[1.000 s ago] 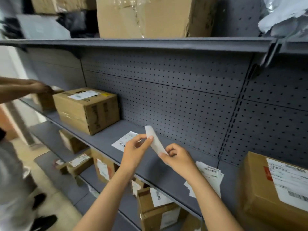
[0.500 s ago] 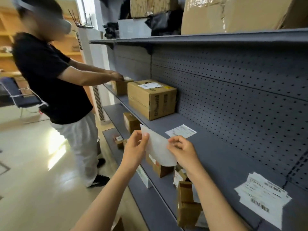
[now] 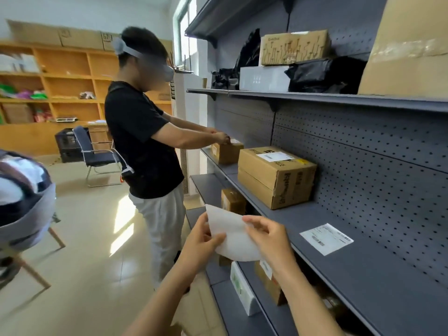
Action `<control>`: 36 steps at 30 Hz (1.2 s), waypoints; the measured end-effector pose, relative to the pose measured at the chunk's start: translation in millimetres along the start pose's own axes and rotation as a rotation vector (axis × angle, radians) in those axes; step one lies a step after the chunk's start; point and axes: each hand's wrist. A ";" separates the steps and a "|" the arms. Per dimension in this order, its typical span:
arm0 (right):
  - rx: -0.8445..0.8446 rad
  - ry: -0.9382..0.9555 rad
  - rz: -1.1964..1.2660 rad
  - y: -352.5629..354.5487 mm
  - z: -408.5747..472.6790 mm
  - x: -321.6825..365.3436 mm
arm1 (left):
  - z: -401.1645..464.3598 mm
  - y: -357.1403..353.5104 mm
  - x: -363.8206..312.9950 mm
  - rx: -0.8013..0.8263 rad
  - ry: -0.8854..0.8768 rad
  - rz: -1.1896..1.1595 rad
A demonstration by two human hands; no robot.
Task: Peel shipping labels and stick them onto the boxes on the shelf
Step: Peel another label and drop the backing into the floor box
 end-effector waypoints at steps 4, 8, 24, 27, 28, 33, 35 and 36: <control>0.048 0.048 -0.001 -37.2 24.4 0.8 | 13.9 41.5 2.8 -0.031 0.000 0.028; 0.084 0.045 0.039 -71.6 43.0 9.3 | 24.5 77.6 7.1 -0.108 0.000 0.054; 0.250 0.121 -0.074 -192.7 81.7 1.8 | 19.1 197.0 45.3 -0.427 0.031 0.145; 0.316 0.085 -0.081 -210.9 87.2 -16.0 | 13.1 205.2 64.2 -0.484 0.074 0.147; 0.341 0.063 -0.092 -218.9 91.8 -27.5 | 12.6 207.5 78.4 -0.497 0.104 0.156; 0.427 -0.004 -0.143 -255.0 107.6 -82.2 | 4.3 219.1 139.4 -0.562 0.210 0.240; 0.476 -0.066 -0.150 -270.5 111.9 -108.8 | -0.8 219.4 170.4 -0.573 0.263 0.267; 0.494 -0.092 -0.154 -276.3 113.3 -119.4 | -1.8 218.9 182.0 -0.568 0.295 0.264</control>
Point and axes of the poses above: each hand's wrist, its own z-axis towards the middle knuckle, its own y-axis out of the back of the hand, x = y × z, and after that the axes turned 4 degrees about x, right-handed
